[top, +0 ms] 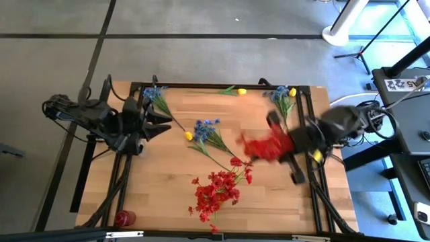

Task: Sort flowers into vase by color
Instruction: Put the red flowers into the yellow vase

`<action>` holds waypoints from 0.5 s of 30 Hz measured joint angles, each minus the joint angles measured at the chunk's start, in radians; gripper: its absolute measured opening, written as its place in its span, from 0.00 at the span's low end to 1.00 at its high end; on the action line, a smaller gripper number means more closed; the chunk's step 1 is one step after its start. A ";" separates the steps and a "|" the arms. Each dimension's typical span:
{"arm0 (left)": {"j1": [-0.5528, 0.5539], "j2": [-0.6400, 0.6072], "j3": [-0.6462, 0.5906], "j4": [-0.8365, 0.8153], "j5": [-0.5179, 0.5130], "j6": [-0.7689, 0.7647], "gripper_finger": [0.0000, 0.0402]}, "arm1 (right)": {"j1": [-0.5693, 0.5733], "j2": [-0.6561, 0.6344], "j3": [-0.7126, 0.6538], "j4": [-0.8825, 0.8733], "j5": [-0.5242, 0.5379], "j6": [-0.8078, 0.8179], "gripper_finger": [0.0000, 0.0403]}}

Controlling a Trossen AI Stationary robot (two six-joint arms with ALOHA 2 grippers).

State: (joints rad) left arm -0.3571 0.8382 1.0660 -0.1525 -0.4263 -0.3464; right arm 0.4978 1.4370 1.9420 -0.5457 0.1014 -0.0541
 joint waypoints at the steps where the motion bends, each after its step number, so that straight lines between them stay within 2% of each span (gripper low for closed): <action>1: 0.000 0.006 0.000 0.005 0.011 -0.023 0.33 | 0.027 -0.002 -0.019 0.027 0.000 -0.003 0.02; 5: 0.001 0.031 0.000 0.038 0.116 -0.044 0.33 | 0.107 -0.029 -0.150 0.122 -0.007 -0.006 0.02; 9: 0.000 0.081 0.000 0.083 0.133 -0.067 0.33 | 0.154 -0.105 -0.336 0.273 0.029 -0.005 0.02; 12: 0.001 0.129 0.000 0.114 0.130 -0.094 0.33 | 0.192 -0.201 -0.498 0.405 0.092 -0.005 0.02; 15: 0.001 0.179 0.000 0.134 0.130 -0.104 0.33 | 0.234 -0.306 -0.686 0.563 0.198 -0.006 0.02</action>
State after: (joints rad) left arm -0.3557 1.0174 1.0657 -0.0186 -0.2960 -0.4507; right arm 0.7316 1.1309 1.2559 0.0170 0.2995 -0.0601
